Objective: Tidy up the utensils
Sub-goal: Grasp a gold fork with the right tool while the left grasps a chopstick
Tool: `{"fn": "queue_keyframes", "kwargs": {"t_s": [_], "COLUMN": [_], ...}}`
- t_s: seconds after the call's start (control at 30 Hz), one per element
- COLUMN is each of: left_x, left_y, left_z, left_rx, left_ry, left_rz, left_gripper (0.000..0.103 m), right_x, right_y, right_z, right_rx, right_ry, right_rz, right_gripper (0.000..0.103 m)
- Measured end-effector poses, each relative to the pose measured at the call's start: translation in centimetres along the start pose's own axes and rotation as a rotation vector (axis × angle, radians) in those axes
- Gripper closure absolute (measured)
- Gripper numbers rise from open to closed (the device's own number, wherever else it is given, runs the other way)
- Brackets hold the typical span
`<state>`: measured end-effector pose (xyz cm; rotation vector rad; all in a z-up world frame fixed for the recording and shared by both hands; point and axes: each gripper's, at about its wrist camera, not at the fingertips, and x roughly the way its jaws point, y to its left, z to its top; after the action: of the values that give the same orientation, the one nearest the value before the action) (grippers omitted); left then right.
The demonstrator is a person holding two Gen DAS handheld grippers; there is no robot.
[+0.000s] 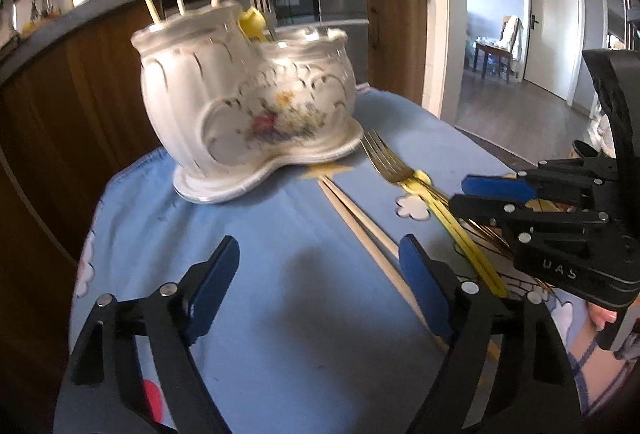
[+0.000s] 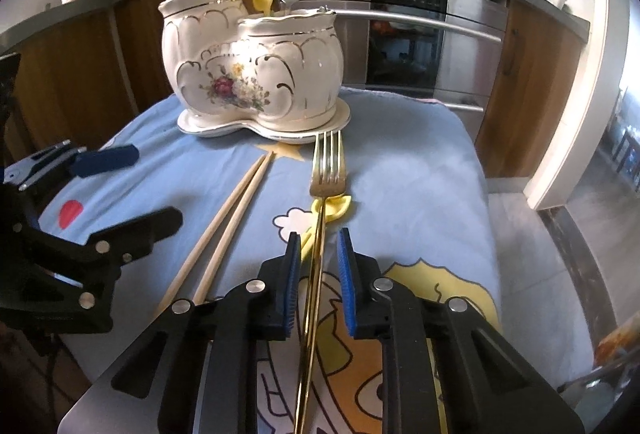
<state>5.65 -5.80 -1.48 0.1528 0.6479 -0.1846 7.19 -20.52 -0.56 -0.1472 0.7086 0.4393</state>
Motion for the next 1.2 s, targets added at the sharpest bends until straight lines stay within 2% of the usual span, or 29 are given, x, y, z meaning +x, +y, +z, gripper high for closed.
{"fn": "queue_keyframes", "kwargs": {"t_s": [0.13,0.27,0.37,0.4,0.43,0.63,0.87,1.03,1.2], "left_x": [0.1,0.7,1.3,1.4,1.7,2.1,2.2,2.8,3.3], "left_y": [-0.2,-1.0,-1.7,-1.9,-2.2,-3.3,-1.7,0.3,1.4], "left_z": [-0.3,-0.7,-0.9,-1.0,-1.0,-0.9,-0.5,-0.1,0.4], "left_rx": [-0.049,-0.046,-0.056,-0.055,-0.045,0.003,0.030,0.009,-0.016], "left_ry": [0.038,0.070,0.104,0.110,0.119,0.144,0.167,0.195,0.217], "left_rz": [-0.052,-0.062,-0.079,-0.079,-0.075,-0.059,0.001,0.007,-0.026], "left_gripper": [0.033,0.046,0.052,0.055,0.063,0.083,0.086,0.086,0.086], "right_x": [-0.3,-0.6,-0.6,-0.6,-0.5,0.1,0.6,1.8,3.0], "right_y": [-0.2,0.0,-0.2,-0.3,-0.3,-0.2,-0.7,-1.2,-1.5], "right_z": [-0.1,-0.2,-0.4,-0.4,-0.4,-0.9,-0.6,0.3,1.4], "right_rx": [0.005,-0.005,-0.005,-0.003,-0.002,-0.021,-0.024,-0.024,-0.027], "right_ry": [-0.006,-0.004,0.003,0.006,0.010,0.050,0.072,0.102,0.125], "right_rz": [0.006,0.014,0.009,0.010,0.011,0.020,-0.036,-0.035,-0.028], "right_gripper": [0.083,0.083,0.083,0.083,0.083,0.083,0.084,0.084,0.084]}}
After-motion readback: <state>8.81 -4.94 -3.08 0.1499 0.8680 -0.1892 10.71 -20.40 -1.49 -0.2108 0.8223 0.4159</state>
